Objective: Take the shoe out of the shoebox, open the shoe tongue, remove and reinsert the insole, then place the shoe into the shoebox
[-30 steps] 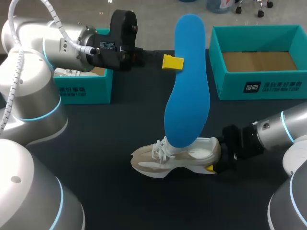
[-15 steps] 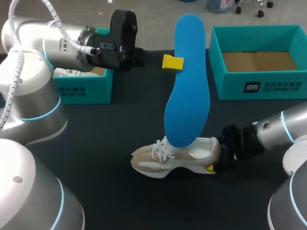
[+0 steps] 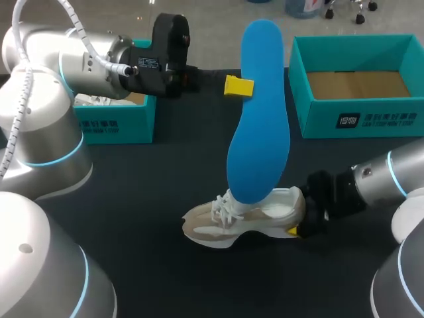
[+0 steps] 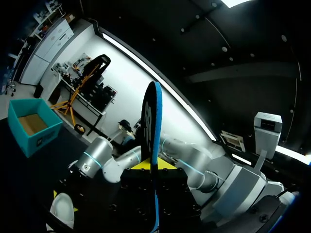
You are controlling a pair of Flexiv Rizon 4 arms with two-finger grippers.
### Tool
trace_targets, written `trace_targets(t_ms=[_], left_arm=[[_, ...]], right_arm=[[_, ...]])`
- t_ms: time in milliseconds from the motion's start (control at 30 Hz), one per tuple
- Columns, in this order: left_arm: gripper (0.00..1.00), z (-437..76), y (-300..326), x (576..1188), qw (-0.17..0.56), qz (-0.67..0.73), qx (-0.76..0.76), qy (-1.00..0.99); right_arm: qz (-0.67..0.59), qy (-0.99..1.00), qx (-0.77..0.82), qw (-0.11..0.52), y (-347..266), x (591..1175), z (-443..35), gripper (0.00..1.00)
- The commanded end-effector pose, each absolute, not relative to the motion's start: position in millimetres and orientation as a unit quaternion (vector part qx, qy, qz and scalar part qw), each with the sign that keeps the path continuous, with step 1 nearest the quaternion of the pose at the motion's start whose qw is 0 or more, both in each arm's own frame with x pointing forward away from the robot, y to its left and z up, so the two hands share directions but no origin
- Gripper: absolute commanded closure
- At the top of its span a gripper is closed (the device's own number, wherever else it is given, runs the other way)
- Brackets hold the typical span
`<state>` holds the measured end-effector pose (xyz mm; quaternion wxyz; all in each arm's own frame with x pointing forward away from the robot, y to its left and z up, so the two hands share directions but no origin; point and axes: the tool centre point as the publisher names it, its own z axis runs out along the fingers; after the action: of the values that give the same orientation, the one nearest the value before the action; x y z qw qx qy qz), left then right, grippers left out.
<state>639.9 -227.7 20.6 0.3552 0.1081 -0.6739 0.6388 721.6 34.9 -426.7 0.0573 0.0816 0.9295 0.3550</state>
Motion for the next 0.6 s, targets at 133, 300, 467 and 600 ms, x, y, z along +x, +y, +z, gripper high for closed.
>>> trace_targets(t_ms=[133, 300, 467, 600], left_arm=[[1.00, 20.1, -228.3, 639.5, 0.355, 0.639, 0.108, -0.673], [1.00, 20.1, -228.3, 639.5, 0.355, 0.639, 0.108, -0.673], [1.00, 20.1, -228.3, 639.5, 0.355, 0.639, 0.108, -0.673], [1.00, 20.1, -228.3, 639.5, 0.355, 0.639, 0.108, -0.673]], right_arm=[[0.297, 0.949, 0.089, 0.062, 25.4, 718.3, -409.9, 0.00], [0.242, 0.964, 0.088, 0.065, 21.9, 719.8, -399.4, 0.00], [0.198, 0.975, 0.073, 0.072, 19.6, 722.0, -388.6, 0.00], [0.163, 0.982, 0.071, 0.062, 16.6, 721.7, -381.6, 0.00]])
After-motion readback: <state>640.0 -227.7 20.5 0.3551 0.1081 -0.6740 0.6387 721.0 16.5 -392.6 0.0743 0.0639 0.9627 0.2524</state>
